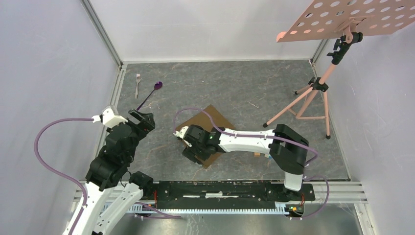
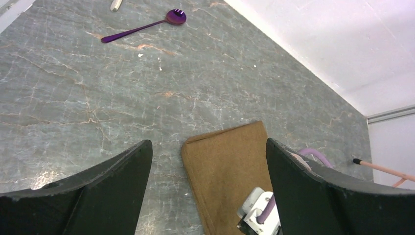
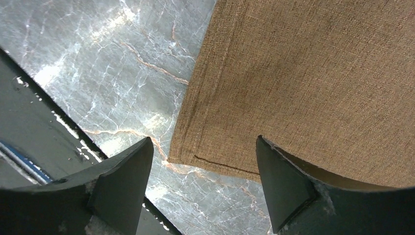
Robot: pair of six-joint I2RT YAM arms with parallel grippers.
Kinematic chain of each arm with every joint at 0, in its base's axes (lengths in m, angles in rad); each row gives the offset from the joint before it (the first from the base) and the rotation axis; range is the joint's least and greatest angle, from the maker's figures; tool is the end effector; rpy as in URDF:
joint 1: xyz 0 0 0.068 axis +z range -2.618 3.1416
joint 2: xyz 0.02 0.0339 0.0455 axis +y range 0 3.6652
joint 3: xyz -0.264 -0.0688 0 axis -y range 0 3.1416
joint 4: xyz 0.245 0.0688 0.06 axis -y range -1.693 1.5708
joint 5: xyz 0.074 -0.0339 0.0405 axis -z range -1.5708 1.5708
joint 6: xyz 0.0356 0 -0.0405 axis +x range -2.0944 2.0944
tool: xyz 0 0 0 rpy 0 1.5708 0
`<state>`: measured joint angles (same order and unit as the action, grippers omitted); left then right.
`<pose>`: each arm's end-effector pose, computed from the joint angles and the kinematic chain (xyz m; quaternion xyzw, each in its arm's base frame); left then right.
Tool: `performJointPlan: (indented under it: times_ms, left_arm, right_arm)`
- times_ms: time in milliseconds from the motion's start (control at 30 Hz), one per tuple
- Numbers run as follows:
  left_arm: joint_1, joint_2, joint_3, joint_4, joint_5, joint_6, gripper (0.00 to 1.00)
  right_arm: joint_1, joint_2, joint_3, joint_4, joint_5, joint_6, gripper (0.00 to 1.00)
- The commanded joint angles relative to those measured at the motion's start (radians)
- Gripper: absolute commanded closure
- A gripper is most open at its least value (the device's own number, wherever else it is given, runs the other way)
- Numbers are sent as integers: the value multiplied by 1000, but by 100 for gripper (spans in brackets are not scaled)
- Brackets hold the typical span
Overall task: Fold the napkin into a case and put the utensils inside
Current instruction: Move the lower triangle-folded napkin to the center of the board, then pick up the lower triangle-folded napkin from the center of the board.
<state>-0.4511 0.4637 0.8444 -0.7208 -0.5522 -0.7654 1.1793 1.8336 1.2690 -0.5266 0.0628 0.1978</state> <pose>0.0868 -0.0213 0.3435 -0.2784 0.7513 -0.1347 0.5830 0.1464 0.3487 0.1909 -0.4510 0.8598 0.1273 0.2027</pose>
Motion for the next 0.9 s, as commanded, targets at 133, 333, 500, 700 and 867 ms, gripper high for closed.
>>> performJointPlan:
  times_ms: [133, 333, 500, 700, 867]
  left_arm:
    - [2, -12, 12, -24, -29, -8, 8]
    - [2, -11, 12, -19, -22, 0, 8]
    - [2, -10, 10, -20, -23, 3, 7]
    - [3, -6, 10, -5, -7, 18, 6]
    - [2, 46, 22, -28, 15, 28, 6]
  right_arm:
    - [35, 79, 92, -98, 48, 43, 30]
    - [46, 112, 113, -111, 54, 50, 37]
    - [58, 147, 133, -122, 55, 52, 38]
    - [59, 164, 55, -50, 100, 55, 45]
    - [59, 148, -12, 2, 215, 64, 67]
